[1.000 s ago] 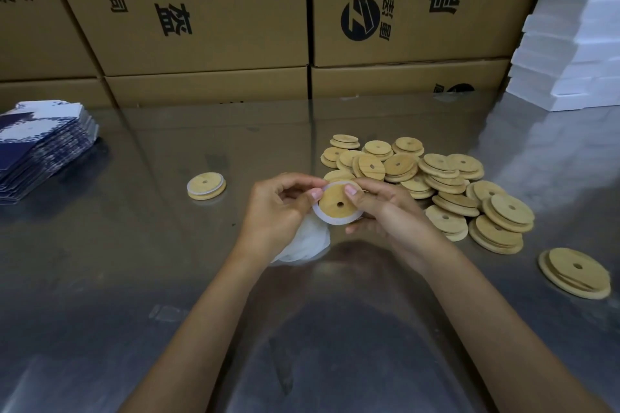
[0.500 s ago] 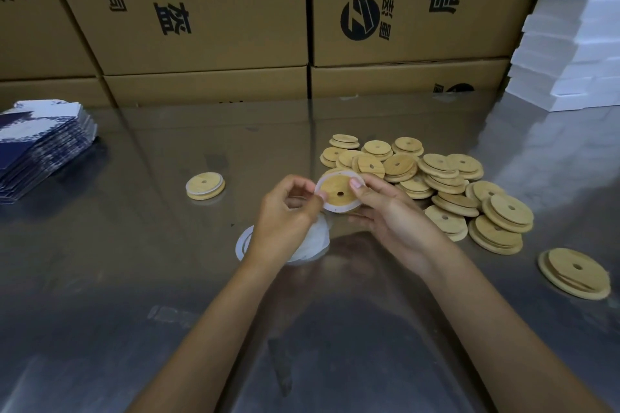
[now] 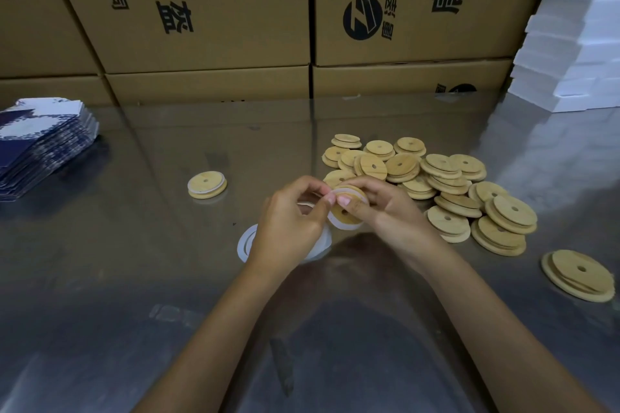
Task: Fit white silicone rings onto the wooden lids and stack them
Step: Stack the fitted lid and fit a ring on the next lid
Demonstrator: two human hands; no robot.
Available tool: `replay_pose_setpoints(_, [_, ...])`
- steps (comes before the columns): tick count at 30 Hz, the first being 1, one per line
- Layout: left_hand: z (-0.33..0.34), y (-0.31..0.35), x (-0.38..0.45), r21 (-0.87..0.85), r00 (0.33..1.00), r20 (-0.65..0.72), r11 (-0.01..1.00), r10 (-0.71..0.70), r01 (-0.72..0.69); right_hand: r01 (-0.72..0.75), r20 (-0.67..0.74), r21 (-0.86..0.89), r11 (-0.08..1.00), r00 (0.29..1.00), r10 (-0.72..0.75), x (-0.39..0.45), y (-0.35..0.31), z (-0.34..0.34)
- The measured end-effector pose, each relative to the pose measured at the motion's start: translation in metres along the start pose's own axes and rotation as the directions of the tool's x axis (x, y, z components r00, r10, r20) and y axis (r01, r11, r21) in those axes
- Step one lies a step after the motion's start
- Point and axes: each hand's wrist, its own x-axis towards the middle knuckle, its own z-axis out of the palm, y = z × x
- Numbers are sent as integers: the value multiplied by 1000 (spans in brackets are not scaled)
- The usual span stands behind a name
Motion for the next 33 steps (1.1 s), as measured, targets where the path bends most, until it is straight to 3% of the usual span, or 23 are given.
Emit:
replay_pose_setpoints(8, [-3,-5,4,-47,991,30,990,-128,130,65,-59,-12,998,996,-65,0,0,2])
replay_pose_setpoints(12, [-8,-5,7,-57,991,57,991,-122,125,68,-60,12,998,996,-67,-2,-2,4])
replay_pose_setpoints(16, [-9,-5,8,28,994,86,997,-71,68,13,-125,121,993,992,2,-4,-5,3])
replay_pose_setpoints(21, [-3,-2,5,-177,993,74,979,-91,103,-103,-125,273,956,982,142,-3,-8,-1])
replay_pose_setpoints(23, [0,-3,4,-187,994,46,977,-97,104,-125,-121,309,943,978,170,-2,-9,-1])
replay_pose_setpoints(30, [0,-6,4,-122,985,-6,978,-170,168,-176,-101,371,912,968,228,-1,-9,0])
replay_pose_setpoints(33, [-1,-5,4,-151,987,-1,976,-159,157,-178,-93,242,954,974,206,-1,-6,4])
